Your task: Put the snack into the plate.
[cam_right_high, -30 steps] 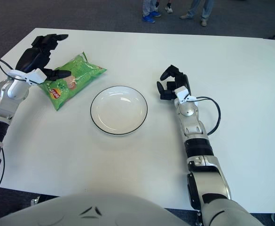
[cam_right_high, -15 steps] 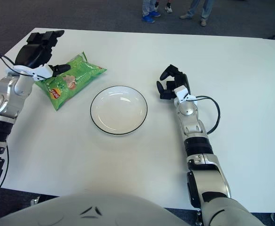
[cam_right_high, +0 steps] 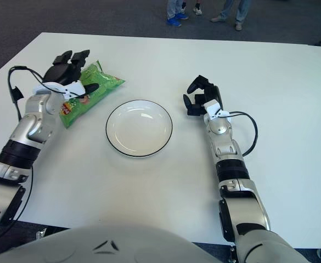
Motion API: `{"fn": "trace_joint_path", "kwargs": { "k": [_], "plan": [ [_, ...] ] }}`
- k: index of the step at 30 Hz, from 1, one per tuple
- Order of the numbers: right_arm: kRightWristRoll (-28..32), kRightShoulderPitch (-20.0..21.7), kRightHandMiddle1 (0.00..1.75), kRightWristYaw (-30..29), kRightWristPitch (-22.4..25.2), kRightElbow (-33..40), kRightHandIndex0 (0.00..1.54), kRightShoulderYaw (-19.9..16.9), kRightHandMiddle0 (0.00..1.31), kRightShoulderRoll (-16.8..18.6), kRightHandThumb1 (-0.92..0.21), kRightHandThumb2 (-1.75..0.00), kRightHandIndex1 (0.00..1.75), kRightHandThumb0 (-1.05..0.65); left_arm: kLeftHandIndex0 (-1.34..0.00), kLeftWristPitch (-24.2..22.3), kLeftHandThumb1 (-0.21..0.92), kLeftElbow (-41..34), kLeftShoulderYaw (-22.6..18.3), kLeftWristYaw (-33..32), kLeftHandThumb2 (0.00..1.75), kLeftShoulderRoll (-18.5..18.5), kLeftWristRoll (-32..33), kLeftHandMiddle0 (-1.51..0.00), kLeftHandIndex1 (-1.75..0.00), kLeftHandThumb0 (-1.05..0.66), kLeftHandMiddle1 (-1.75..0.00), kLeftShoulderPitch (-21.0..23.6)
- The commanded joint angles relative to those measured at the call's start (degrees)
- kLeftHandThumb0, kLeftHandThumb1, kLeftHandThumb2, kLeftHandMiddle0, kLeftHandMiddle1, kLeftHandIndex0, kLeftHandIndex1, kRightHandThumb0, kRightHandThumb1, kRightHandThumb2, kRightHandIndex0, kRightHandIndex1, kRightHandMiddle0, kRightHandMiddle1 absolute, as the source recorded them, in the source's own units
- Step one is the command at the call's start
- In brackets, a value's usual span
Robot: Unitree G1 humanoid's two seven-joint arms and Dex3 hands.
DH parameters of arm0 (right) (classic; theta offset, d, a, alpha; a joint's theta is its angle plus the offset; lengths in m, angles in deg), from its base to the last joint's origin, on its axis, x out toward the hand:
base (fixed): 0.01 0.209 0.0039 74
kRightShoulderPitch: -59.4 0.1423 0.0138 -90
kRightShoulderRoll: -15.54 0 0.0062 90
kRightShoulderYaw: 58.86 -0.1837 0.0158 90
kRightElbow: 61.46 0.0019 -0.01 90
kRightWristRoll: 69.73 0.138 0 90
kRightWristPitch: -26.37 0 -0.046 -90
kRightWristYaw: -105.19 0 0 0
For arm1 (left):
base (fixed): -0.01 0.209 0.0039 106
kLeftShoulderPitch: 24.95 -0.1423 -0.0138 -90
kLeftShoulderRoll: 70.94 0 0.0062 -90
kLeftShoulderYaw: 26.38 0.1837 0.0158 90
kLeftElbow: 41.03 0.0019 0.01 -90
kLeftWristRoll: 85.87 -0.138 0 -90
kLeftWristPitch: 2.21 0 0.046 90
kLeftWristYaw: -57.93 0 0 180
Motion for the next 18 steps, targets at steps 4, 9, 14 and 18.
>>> {"fn": "trace_joint_path", "kwargs": {
  "k": [4,9,14,18],
  "plan": [
    [0.0,-4.1,1.75,1.8,2.7,-2.3,1.3,0.4,0.56,0.6,-0.39,-1.23,1.75,-0.46,0.0,-3.3,0.92,1.5,2.7,3.3,0.7,0.7,-1.9,0.0,-0.01,-1.05,0.0,1.5],
    [-0.1,-4.2,1.75,1.7,2.3,-2.1,1.3,0.4,0.55,0.7,-0.39,-1.22,1.75,-0.46,0.0,-6.1,0.92,2.5,4.4,8.2,0.72,1.6,-1.4,0.0,0.0,-1.05,0.0,2.0],
    [-0.2,-4.2,1.75,2.0,2.5,-1.8,1.3,0.4,0.55,0.6,-0.4,-1.22,1.75,-0.46,0.0,-8.3,0.92,3.9,6.1,10.3,0.71,3.1,-1.8,0.0,0.0,-1.05,0.0,2.8],
    [-0.7,-4.4,1.75,1.6,2.6,-1.5,1.31,0.6,0.55,0.7,-0.4,-1.22,1.75,-0.46,0.0,-8.1,0.92,7.5,7.5,9.4,0.72,3.9,-2.1,0.0,0.0,-1.05,0.0,3.1]
  ]
}}
